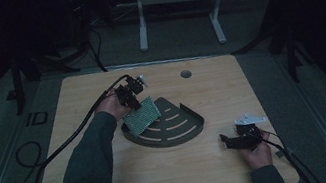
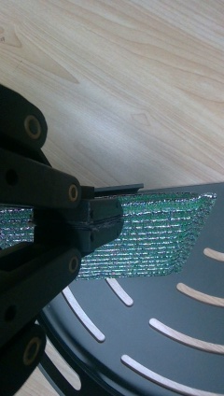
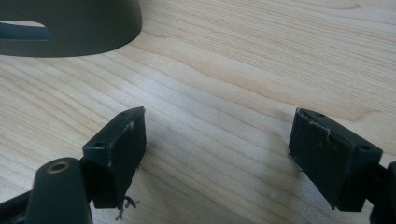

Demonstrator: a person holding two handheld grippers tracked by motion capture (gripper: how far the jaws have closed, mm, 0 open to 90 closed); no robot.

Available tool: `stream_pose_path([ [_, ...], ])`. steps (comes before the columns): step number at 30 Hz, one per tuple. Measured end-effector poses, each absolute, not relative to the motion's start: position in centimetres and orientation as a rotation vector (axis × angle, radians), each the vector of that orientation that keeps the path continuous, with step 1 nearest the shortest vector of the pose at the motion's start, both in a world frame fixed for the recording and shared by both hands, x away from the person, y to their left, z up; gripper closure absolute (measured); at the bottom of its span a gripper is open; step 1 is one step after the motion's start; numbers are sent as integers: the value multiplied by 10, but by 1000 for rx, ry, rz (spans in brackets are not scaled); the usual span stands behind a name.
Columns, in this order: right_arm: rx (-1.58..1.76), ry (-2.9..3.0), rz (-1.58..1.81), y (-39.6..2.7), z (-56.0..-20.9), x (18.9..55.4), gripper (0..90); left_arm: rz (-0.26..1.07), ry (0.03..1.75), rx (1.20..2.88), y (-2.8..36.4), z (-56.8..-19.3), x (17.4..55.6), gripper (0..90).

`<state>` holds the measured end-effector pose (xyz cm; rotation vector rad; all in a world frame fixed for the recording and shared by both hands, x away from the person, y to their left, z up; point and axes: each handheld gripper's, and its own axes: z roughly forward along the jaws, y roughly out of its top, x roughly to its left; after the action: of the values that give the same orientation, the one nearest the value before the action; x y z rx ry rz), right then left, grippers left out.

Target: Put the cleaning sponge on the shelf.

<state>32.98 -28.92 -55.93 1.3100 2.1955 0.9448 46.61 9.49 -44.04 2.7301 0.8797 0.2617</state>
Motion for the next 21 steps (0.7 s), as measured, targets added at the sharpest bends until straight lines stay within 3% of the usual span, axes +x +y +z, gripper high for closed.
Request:
stream_pose_path([
  [21, 1310, 2196, 945, -289, -559, 330, 186, 275, 862, 2775, 93, -448, 464, 899],
])
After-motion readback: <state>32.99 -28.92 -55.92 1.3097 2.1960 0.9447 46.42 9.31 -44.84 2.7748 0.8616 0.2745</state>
